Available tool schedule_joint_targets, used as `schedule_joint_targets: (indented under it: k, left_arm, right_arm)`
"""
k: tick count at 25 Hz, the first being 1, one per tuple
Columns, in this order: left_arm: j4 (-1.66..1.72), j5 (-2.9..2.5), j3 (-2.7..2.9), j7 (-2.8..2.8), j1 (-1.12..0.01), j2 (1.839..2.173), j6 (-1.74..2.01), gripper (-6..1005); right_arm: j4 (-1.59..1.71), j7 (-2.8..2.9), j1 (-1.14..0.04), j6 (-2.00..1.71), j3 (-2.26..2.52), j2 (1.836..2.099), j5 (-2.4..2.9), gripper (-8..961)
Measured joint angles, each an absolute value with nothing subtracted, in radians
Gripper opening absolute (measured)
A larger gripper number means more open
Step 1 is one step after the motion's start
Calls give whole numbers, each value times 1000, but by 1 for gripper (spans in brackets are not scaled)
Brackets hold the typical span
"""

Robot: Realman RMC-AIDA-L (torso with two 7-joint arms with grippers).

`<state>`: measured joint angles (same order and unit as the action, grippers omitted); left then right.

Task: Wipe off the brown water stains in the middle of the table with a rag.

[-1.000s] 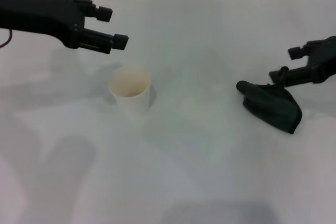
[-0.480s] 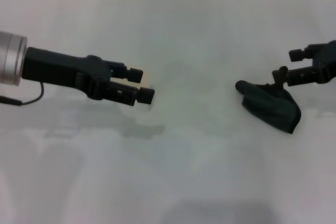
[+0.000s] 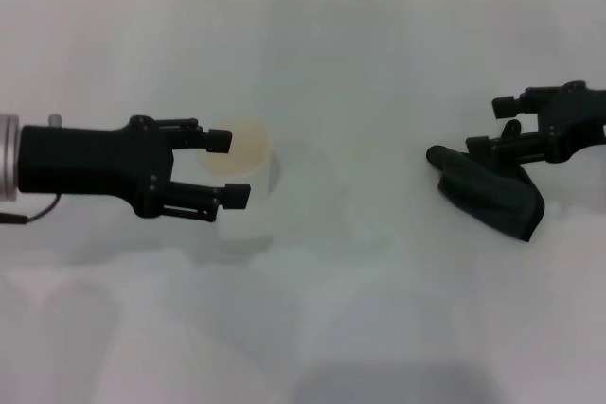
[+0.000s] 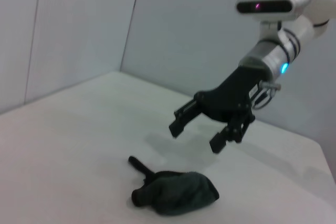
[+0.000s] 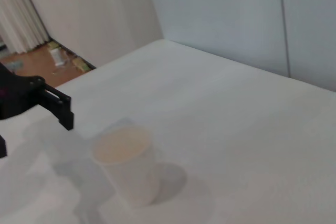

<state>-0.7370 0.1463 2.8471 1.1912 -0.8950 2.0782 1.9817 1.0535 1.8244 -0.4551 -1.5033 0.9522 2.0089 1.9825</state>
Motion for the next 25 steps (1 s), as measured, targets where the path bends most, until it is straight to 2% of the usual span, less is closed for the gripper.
schedule_joint_targets:
  k: [11,25]
  left_arm:
    - [-642,261,2847,1100,-760,2075,1973,862]
    - [-630,183,2847,1131,-743,2074,1965,862]
  right_arm:
    - [931,1670,-431,-1499,954,2009,1905,857]
    - [894,1540,-410,-1426,983,2010,1976,857]
